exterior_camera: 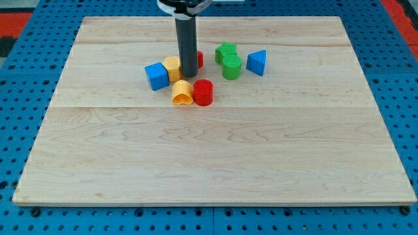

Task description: Move the red star to the top of the blue cube

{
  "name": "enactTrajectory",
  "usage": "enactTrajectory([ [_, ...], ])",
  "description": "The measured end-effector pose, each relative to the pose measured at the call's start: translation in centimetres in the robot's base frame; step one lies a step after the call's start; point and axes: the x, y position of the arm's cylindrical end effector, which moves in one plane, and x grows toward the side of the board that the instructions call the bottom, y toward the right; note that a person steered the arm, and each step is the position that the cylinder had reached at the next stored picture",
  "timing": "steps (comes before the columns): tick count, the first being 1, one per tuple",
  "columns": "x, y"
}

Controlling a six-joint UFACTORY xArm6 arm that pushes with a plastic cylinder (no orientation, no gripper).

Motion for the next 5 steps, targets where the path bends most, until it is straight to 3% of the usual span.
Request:
enactTrajectory([
  [2, -4.1, 4.2],
  [3, -7.1, 3.5],
  [5, -7.7, -2.8],
])
